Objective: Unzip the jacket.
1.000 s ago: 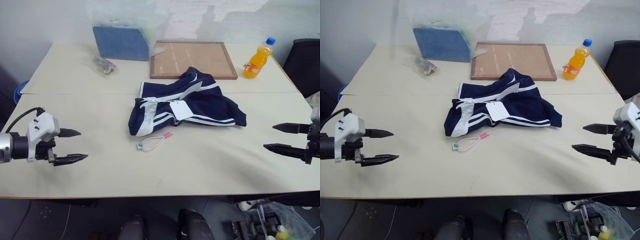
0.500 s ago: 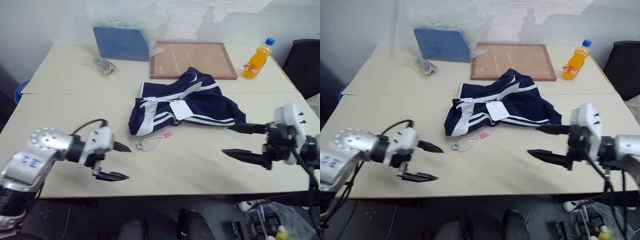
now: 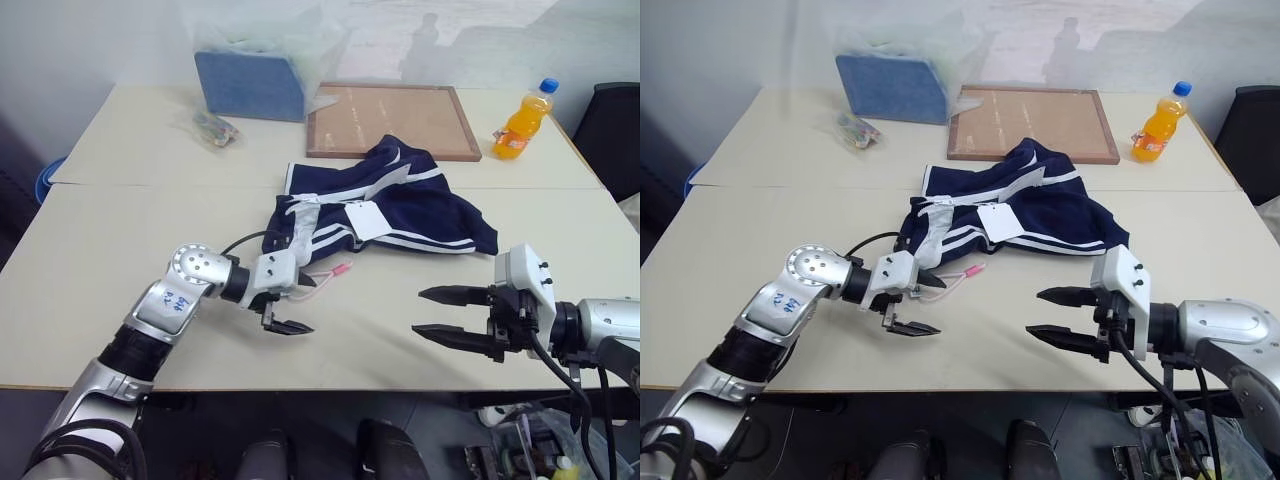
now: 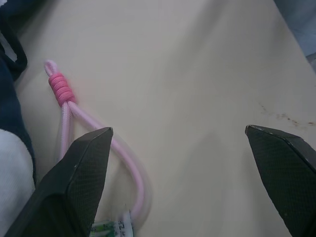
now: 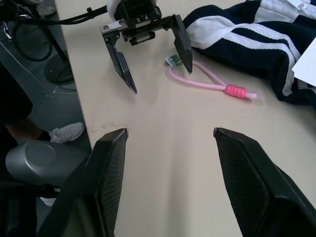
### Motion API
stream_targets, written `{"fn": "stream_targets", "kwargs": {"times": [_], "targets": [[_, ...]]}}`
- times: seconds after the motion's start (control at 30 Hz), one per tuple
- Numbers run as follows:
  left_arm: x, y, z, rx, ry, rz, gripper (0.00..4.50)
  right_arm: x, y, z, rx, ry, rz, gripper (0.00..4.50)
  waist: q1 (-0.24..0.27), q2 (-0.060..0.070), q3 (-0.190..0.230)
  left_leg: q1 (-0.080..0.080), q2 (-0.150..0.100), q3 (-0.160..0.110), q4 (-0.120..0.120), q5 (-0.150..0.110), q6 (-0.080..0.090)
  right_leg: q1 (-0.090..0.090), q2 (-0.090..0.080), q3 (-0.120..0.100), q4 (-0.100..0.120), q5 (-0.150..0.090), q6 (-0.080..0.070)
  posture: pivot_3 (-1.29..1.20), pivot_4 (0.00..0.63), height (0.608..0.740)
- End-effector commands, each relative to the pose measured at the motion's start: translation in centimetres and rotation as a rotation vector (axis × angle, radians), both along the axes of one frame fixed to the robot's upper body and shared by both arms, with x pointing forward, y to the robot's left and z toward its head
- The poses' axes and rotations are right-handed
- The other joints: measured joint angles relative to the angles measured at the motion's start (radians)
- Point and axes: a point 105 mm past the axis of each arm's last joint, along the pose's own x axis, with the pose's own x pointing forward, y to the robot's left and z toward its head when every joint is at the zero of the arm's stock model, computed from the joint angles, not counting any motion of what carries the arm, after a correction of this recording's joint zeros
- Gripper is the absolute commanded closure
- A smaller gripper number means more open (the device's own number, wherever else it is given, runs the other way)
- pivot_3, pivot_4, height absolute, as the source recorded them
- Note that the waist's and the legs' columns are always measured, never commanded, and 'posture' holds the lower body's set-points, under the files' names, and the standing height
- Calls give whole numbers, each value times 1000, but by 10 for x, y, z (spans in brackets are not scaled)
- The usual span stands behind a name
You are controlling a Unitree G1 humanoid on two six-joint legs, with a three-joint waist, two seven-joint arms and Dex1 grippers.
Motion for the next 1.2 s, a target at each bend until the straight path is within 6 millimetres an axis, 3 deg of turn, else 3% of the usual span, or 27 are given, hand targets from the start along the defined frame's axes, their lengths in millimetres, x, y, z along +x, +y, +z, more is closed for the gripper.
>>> {"fn": "stream_targets", "kwargs": {"times": [0.03,0.07,0.17,0.33,0.43,0.53,0.6,0.83,0.97,1.07,1.13,1.2], "targets": [[8,-1,-2,35,-43,7,0,-3,2,9,-10,-78,5,1626,1,0,0,0,0,0,0,0,0,0,0,0,0,0,0,0,150,740],[10,0,-4,45,-45,15,0,-3,2,8,-13,-82,1,1626,1,0,0,0,0,0,0,0,0,0,0,0,0,0,0,0,150,740],[14,5,-7,71,-33,38,580,-1,-2,9,-12,-104,-23,1670,1,-1,0,0,0,0,1,0,0,0,0,0,0,0,0,0,150,740],[17,11,-8,79,-23,57,2111,4,-7,9,-21,-123,-55,1670,1,-1,0,0,0,-2,1,0,0,1,0,0,1,0,0,0,150,740],[14,17,-8,85,-17,59,3062,6,-11,8,-7,-95,-68,1077,1,-1,0,1,0,-3,1,0,0,1,0,0,1,0,0,0,150,740],[8,27,-7,110,-17,60,3979,7,-11,10,0,-87,-62,68,-2,-1,0,1,0,-3,1,0,0,1,0,0,1,0,0,0,150,740],[5,35,-8,128,-20,67,4486,8,-11,11,-1,-91,-60,0,-6,-1,-1,1,1,-4,1,0,0,1,0,1,1,0,0,0,150,740],[-2,106,3,130,-26,375,4486,17,-11,21,-19,-152,-32,0,-19,-1,-1,2,2,-6,-1,0,0,0,0,2,1,0,0,0,150,740],[-7,178,7,124,-38,692,4486,24,-14,22,-22,-167,-36,0,-28,-1,0,3,3,-6,-2,0,0,0,0,2,1,0,0,0,150,740],[3,220,11,79,-131,944,4486,30,-13,22,-17,-178,-35,0,-27,-1,-1,3,3,-6,-2,0,0,0,0,2,1,0,-1,0,150,740],[9,235,10,11,-161,1083,4486,34,-11,20,-17,-183,-33,0,-25,-1,0,3,3,-6,-1,0,0,0,0,2,1,0,-1,0,150,740],[9,238,4,-33,-154,1148,4486,37,-11,19,-22,-188,-31,0,-20,-2,-1,2,2,-6,-1,0,1,0,-2,1,1,0,-1,0,150,740]]}}
